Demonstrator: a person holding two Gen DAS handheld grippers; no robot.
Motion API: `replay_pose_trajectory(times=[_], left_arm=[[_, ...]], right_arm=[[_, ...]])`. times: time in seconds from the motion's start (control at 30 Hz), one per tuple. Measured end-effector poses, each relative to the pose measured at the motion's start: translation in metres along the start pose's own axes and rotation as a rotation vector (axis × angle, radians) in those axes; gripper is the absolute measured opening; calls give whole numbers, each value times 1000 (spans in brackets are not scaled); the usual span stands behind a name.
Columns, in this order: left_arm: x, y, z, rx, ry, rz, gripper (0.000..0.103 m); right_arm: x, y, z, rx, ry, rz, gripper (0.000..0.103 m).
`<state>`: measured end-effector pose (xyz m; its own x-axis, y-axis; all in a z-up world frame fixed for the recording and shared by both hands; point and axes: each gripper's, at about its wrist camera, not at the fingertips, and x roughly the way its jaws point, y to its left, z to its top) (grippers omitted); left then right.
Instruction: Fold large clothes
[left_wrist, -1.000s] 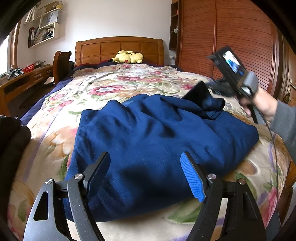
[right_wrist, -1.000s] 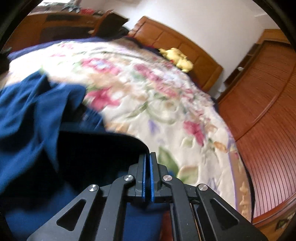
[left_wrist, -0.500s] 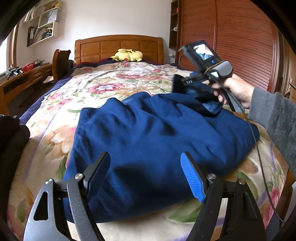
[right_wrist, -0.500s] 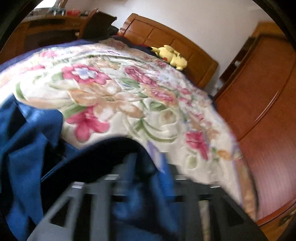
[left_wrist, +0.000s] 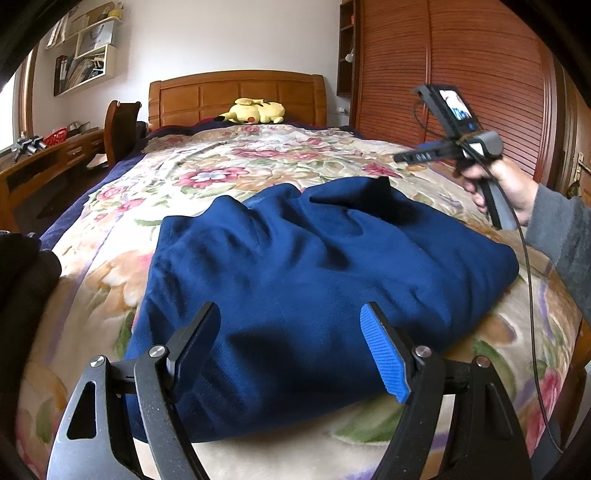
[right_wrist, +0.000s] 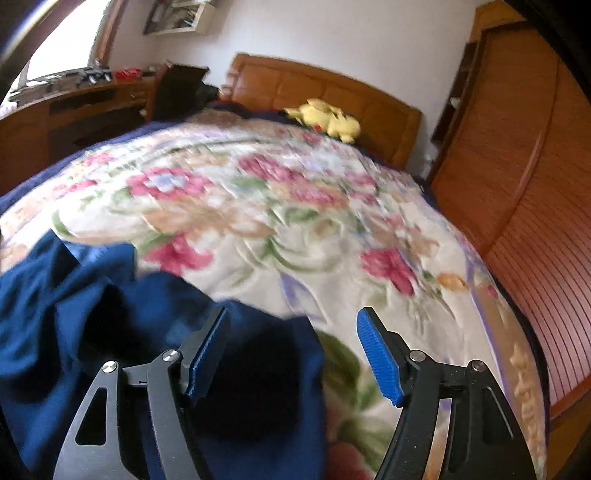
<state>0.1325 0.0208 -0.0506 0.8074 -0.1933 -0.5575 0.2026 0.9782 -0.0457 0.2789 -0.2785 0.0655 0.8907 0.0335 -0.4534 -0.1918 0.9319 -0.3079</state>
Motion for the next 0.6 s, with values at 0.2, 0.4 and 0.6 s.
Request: replay_pose_trajectory(times=[0.2, 0.4, 0.6], left_arm=[[1, 0, 0, 3, 1, 4, 79], [4, 0, 0, 4, 12, 6, 79], [10, -2, -1, 17, 31, 12, 79]], right_arm=[[22, -31, -23, 89, 104, 0, 73], [62, -47, -31, 150, 217, 34, 72], [94, -55, -39, 232, 284, 144, 62]])
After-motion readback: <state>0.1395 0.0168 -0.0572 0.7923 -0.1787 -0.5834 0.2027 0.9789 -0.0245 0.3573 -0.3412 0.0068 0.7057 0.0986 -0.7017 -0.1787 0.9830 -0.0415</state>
